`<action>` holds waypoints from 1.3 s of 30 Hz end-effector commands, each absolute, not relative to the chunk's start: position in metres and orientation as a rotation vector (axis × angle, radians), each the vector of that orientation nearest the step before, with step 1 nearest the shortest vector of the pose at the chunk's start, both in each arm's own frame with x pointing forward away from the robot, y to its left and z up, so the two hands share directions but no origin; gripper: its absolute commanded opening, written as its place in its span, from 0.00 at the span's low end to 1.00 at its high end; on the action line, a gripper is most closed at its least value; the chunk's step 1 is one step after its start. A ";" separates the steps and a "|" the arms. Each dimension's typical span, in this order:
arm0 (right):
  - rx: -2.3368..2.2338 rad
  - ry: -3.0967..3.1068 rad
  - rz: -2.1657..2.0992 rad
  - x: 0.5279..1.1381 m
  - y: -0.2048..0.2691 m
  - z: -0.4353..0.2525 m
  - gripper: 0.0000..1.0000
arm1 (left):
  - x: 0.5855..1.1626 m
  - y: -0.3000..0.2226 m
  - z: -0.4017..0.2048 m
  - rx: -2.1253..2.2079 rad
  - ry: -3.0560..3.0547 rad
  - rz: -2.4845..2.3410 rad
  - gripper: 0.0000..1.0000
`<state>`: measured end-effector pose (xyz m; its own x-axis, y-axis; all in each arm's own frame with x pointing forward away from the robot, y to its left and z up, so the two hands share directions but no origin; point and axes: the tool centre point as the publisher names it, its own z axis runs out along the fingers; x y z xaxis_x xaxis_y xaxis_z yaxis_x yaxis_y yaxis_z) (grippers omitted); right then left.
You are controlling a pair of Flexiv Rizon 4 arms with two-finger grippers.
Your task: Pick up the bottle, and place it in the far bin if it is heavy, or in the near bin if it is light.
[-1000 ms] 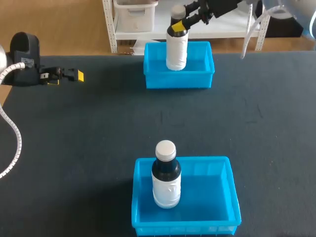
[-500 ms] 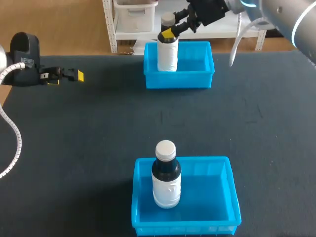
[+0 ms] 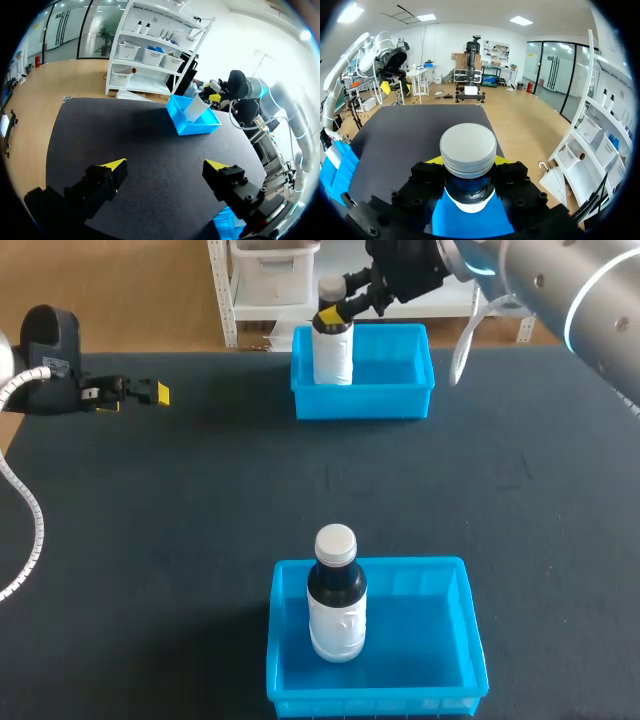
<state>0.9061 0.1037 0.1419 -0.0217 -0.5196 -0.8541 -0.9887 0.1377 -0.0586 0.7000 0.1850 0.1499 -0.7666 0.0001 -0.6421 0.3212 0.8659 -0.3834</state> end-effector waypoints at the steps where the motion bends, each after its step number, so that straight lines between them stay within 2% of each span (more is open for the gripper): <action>1: -1.761 1.553 1.164 0.920 0.109 0.139 0.00 | 0.700 0.185 0.150 0.231 2.374 -0.636 1.00; 10: -1.761 1.566 1.198 0.924 0.112 0.130 0.00 | 0.700 0.185 0.150 0.231 2.374 -0.636 1.00; 12: -1.759 1.571 1.204 0.925 0.111 0.129 0.04 | 0.700 0.185 0.150 0.231 2.374 -0.636 1.00; 13: -1.759 1.572 1.206 0.925 0.111 0.128 0.09 | 0.700 0.185 0.150 0.231 2.374 -0.636 1.00; 16: -1.759 1.579 1.211 0.927 0.110 0.127 0.36 | 0.700 0.185 0.150 0.231 2.374 -0.636 1.00; 20: -1.759 1.585 1.216 0.928 0.110 0.125 0.50 | 0.700 0.185 0.150 0.231 2.374 -0.636 1.00; 23: -1.758 1.589 1.217 0.929 0.109 0.125 0.65 | 0.700 0.185 0.150 0.231 2.374 -0.636 1.00; 26: -1.758 1.597 1.216 0.930 0.108 0.124 1.00 | 0.700 0.185 0.150 0.231 2.374 -0.636 1.00; 33: -1.755 1.640 1.187 0.932 0.094 0.125 1.00 | 0.700 0.185 0.150 0.231 2.374 -0.636 1.00; 39: -1.707 1.708 1.143 0.934 0.061 0.127 1.00 | 0.700 0.185 0.150 0.231 2.374 -0.636 1.00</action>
